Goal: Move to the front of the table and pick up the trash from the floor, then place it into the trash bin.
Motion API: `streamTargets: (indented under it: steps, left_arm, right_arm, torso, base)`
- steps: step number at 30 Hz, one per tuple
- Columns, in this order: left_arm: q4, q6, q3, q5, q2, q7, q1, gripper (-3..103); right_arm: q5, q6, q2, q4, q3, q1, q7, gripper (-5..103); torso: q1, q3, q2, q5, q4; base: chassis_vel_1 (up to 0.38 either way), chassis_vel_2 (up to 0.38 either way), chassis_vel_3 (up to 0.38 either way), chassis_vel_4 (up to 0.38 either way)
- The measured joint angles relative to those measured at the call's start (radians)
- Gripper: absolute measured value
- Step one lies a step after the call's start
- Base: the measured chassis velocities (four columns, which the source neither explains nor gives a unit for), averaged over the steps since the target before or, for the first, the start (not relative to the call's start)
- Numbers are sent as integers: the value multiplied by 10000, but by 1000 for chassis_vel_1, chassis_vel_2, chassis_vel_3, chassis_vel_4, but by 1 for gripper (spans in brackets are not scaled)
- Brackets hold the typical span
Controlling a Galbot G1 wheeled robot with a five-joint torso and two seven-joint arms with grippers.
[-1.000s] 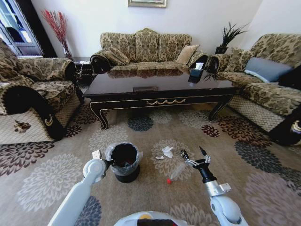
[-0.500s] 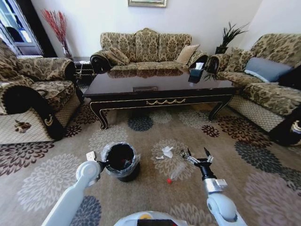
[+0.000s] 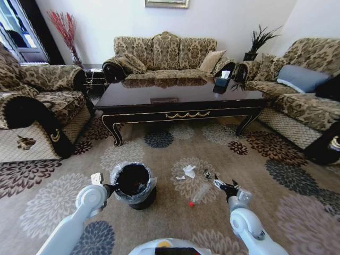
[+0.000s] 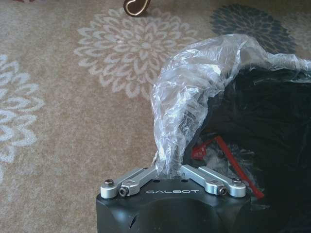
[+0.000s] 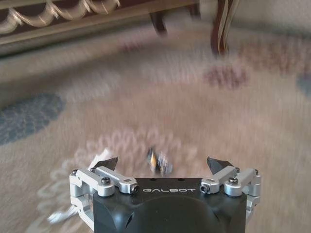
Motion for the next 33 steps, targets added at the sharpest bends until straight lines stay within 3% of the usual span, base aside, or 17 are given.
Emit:
streamTargets:
  steps: [3,4,6,9,16,24,33]
  left_arm:
    - [-181,2,-192,238,44,199,441,0]
    - [-181,2,-192,238,44,199,441,0]
    - [-270,2,-293,390,51,266,662,0]
    - [-441,2,-418,417,64,299,901,0]
    - [-663,2,-567,416,83,305,1084,0]
    - [-690,5,-585,536,27,305,1215,0]
    - [-692,5,-614,532,-6,306,1227,0]
  right_arm:
    - [2987,-973,5,-269,-371,1144,2155,100]
    - [2987,-973,5,-269,-371,1144,2155,100]
    - [4106,-1303,79,-618,-586,1840,3090,100]
    - [4876,-1613,143,-1187,-952,2669,3895,100]
    - [5324,-2117,470,-2327,-1472,3639,4814,100]
    - [5561,-2473,1777,-3659,-2046,4594,6179,100]
    - [4985,-2477,2377,-4606,-2053,4720,6011,100]
  torso:
    - [0,0,0,3,7]
    - [0,0,0,3,7]
    - [0,0,0,3,7]
    - [0,1,-1,2,8]
    - [0,1,0,2,3]
    - [0,1,-1,1,7]
    - [0,1,0,1,3]
  base:
    - [0,0,0,0]
    - [0,0,0,0]
    - [0,0,0,0]
    - [0,0,0,0]
    - [0,0,0,0]
    - [0,0,0,0]
    - [0,0,0,0]
